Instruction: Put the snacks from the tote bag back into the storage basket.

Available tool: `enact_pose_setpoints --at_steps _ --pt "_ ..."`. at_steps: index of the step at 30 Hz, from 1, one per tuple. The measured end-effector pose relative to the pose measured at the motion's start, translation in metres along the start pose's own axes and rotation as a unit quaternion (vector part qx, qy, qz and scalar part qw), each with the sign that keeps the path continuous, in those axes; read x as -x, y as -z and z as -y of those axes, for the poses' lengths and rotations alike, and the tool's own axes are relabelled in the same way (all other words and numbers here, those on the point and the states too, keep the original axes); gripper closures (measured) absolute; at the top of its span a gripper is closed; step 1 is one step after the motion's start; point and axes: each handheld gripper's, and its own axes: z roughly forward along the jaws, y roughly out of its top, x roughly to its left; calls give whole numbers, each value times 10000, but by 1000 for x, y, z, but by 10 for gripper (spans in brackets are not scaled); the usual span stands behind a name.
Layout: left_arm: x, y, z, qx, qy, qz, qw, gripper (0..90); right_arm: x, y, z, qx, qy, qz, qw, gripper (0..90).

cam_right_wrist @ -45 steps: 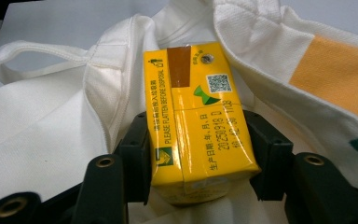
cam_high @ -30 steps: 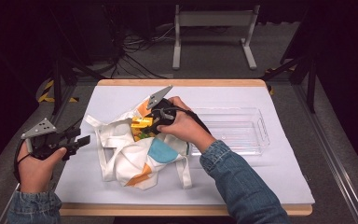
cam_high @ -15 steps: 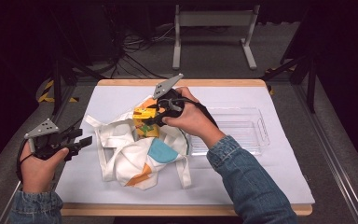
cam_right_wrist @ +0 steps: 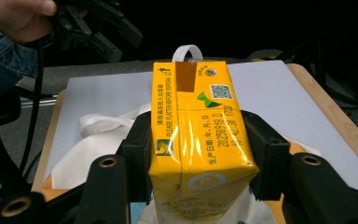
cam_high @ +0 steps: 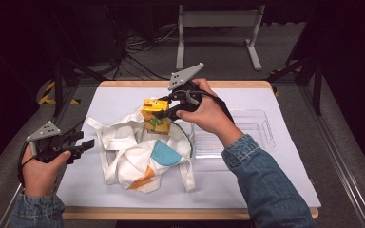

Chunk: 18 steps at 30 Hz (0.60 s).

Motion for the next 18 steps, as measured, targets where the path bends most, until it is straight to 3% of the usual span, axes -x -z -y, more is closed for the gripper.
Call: enact_pose_setpoints --at_steps 18 --pt "-1 0 1 -27 -7 -13 10000 400 5 57 9 215 24 240 9995 512"
